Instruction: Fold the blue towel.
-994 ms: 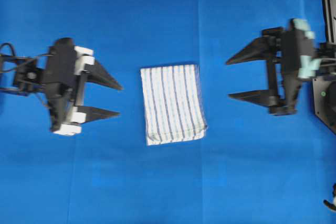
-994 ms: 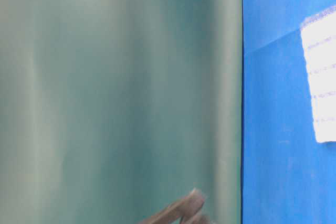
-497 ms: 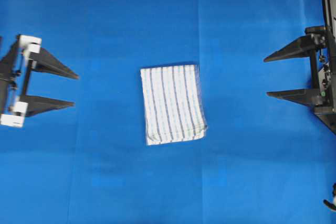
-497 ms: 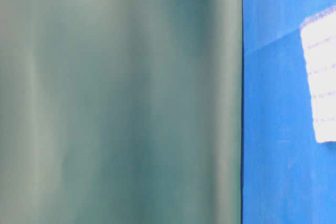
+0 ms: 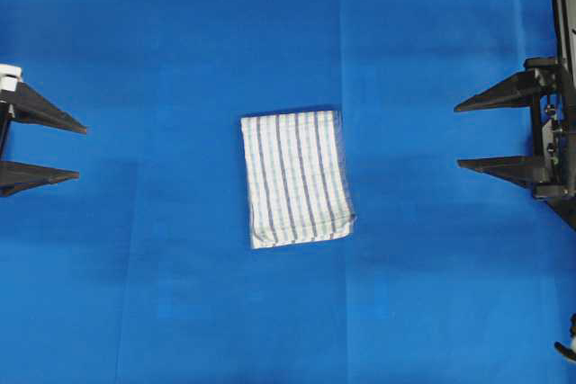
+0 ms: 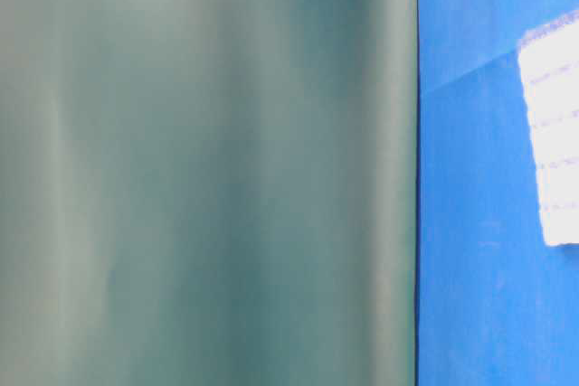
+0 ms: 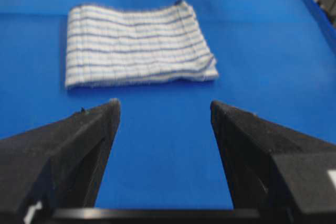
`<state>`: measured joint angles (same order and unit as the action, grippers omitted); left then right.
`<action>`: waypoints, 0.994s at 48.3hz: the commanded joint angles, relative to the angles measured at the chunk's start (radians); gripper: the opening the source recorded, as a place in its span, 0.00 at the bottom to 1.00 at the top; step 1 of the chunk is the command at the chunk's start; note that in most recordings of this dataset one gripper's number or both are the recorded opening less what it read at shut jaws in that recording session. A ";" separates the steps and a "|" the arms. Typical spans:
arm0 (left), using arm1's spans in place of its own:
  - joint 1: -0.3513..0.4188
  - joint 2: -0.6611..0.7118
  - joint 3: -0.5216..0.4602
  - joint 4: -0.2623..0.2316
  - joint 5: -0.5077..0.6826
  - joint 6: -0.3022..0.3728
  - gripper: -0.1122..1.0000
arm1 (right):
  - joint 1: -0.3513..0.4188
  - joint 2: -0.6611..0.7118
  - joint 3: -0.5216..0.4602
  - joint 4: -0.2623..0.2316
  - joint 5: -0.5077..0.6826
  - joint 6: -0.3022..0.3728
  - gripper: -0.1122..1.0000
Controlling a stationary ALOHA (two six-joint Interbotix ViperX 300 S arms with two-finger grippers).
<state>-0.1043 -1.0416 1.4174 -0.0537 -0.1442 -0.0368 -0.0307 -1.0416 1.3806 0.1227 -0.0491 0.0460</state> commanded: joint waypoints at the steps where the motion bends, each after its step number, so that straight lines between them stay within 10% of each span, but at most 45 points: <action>1: 0.003 -0.020 0.008 0.003 -0.014 0.002 0.67 | -0.002 0.034 0.000 0.005 -0.060 0.002 0.89; 48: 0.003 -0.075 0.044 0.006 -0.011 0.002 0.67 | -0.002 0.071 0.015 0.005 -0.100 0.002 0.89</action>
<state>-0.1028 -1.1229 1.4711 -0.0491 -0.1473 -0.0368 -0.0307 -0.9756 1.4082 0.1273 -0.1427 0.0460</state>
